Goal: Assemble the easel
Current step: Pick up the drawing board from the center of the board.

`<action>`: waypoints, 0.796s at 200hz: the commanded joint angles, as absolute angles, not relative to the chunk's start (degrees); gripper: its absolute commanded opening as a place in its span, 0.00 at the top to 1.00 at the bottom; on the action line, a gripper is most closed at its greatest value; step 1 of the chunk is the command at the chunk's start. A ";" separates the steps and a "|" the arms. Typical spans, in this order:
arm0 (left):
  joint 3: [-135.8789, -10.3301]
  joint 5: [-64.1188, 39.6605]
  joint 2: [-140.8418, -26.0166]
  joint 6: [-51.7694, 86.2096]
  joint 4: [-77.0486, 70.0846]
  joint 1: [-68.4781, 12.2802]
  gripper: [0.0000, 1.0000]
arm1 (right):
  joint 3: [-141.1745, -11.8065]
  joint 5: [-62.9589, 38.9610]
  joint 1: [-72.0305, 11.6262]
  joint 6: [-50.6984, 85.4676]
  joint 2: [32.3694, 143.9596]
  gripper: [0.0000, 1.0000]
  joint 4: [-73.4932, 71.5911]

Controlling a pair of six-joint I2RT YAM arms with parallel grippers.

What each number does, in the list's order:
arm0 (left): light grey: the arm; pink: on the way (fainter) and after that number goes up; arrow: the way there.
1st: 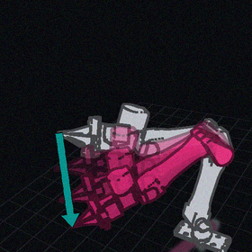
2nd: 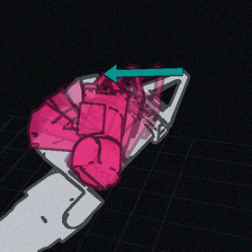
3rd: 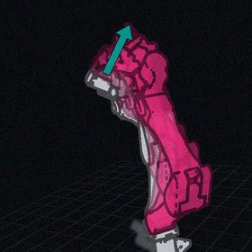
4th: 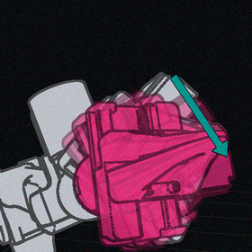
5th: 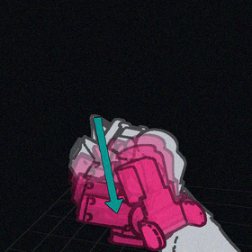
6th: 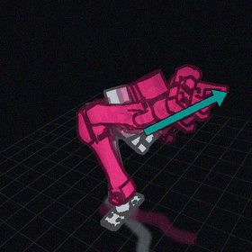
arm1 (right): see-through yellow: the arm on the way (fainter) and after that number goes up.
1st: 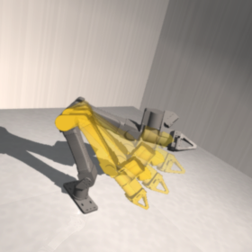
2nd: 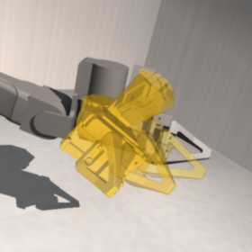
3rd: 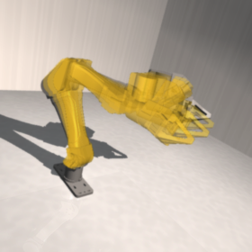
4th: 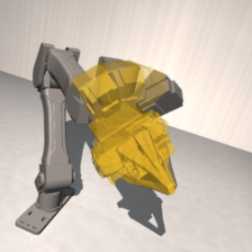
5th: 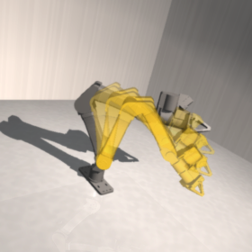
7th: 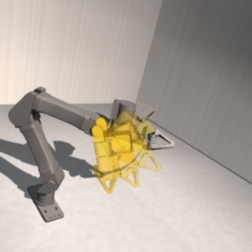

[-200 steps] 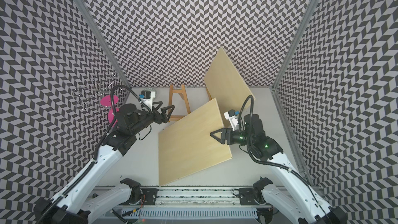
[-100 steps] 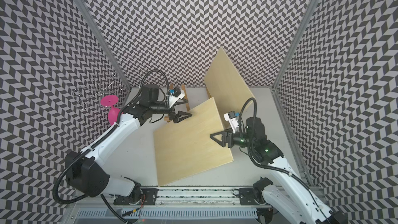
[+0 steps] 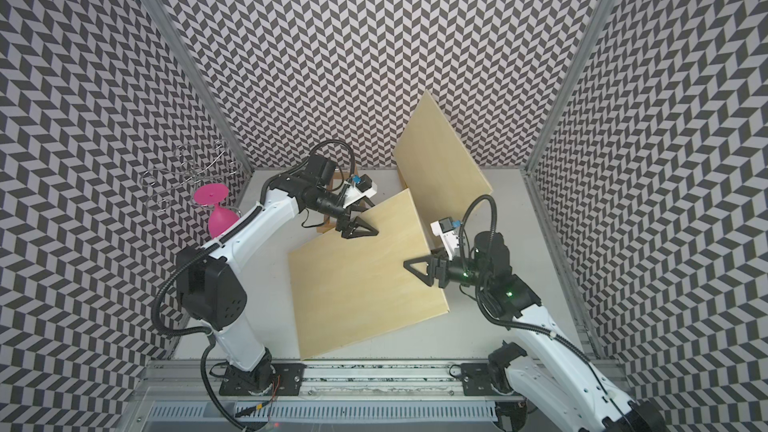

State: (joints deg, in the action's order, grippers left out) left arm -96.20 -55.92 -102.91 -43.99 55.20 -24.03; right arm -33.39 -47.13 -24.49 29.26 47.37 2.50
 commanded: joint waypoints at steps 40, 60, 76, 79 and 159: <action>-101.90 -57.54 -105.03 -49.13 69.26 -24.84 0.35 | -30.79 -47.22 -25.00 20.77 47.10 0.87 -12.02; -103.41 -56.42 -105.38 -49.20 72.57 -24.87 0.40 | -29.53 -46.59 -24.96 20.30 47.46 0.88 -13.11; -103.89 -55.27 -104.52 -48.71 73.82 -24.88 0.49 | -28.24 -45.43 -24.96 19.21 47.05 0.88 -14.22; -103.74 -55.28 -104.24 -48.84 73.89 -24.87 0.51 | -27.83 -44.97 -24.96 19.31 46.90 0.88 -14.86; -101.81 -46.79 -97.98 -40.59 67.86 -27.94 1.00 | -25.75 -41.53 -24.97 16.57 47.45 0.78 -20.14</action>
State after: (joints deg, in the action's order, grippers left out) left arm -102.59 -62.00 -96.33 -43.70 75.05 -23.75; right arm -23.29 -55.83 -24.34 17.37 47.53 -9.78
